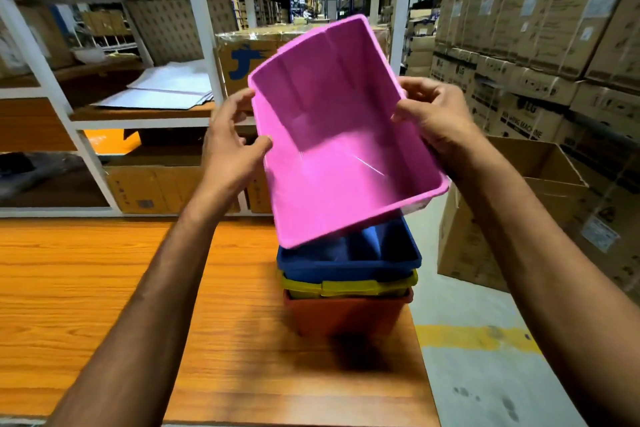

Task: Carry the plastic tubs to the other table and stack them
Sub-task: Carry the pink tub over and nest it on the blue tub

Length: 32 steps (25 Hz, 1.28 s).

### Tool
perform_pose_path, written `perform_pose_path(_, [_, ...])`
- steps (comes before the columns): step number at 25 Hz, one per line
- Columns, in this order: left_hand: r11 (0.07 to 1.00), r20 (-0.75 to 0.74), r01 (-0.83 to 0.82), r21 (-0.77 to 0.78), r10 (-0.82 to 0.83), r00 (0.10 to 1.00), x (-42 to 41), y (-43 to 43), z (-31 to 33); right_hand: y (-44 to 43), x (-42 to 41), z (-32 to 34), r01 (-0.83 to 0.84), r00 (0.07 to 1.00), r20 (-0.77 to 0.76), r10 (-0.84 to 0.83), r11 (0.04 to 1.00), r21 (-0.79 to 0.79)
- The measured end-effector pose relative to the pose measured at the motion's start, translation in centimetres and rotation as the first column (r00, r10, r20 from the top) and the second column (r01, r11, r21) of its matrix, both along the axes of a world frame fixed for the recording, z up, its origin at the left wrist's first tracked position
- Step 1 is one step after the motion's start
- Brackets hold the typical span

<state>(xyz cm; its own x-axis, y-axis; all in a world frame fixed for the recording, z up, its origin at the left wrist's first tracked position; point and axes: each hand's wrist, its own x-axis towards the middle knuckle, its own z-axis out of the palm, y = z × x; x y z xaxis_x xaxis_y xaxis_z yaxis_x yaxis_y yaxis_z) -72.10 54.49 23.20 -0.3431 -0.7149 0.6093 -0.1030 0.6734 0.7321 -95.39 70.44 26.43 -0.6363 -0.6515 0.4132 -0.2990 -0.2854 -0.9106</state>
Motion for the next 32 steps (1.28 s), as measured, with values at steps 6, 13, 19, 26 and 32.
perform_pose_path(6, [0.610, 0.258, 0.095, -0.787, 0.186, 0.948, -1.8, 1.8, 8.6, -1.1, 4.4, 3.0, -0.019, 0.761, -0.649, -0.028, 0.998, -0.065])
perform_pose_path(13, [0.372, 0.211, 0.029, -0.928, 0.460, 0.863, -0.3, 0.4, 11.7, -0.4, 6.3, 6.1, 0.324, 0.298, -0.897, -0.327, 0.918, -0.227])
perform_pose_path(19, [0.706, 0.089, -0.261, -0.659, 0.417, 0.905, 0.6, -0.7, 9.9, 0.7, 7.3, 3.4, 0.515, 0.335, -0.697, -0.634, 0.743, -0.428])
perform_pose_path(26, [0.992, -0.157, -0.004, 0.127, 0.024, 0.987, -0.8, -4.0, 6.4, -0.1, 5.1, -3.5, 0.532, 0.819, -0.230, -0.525, 0.846, -0.037])
perform_pose_path(32, [0.915, -0.262, 0.208, 0.346, -0.118, 0.958, -1.9, -3.6, 2.9, 0.4, 3.4, -4.3, 0.157, 0.986, -0.057, -0.153, 0.986, 0.062])
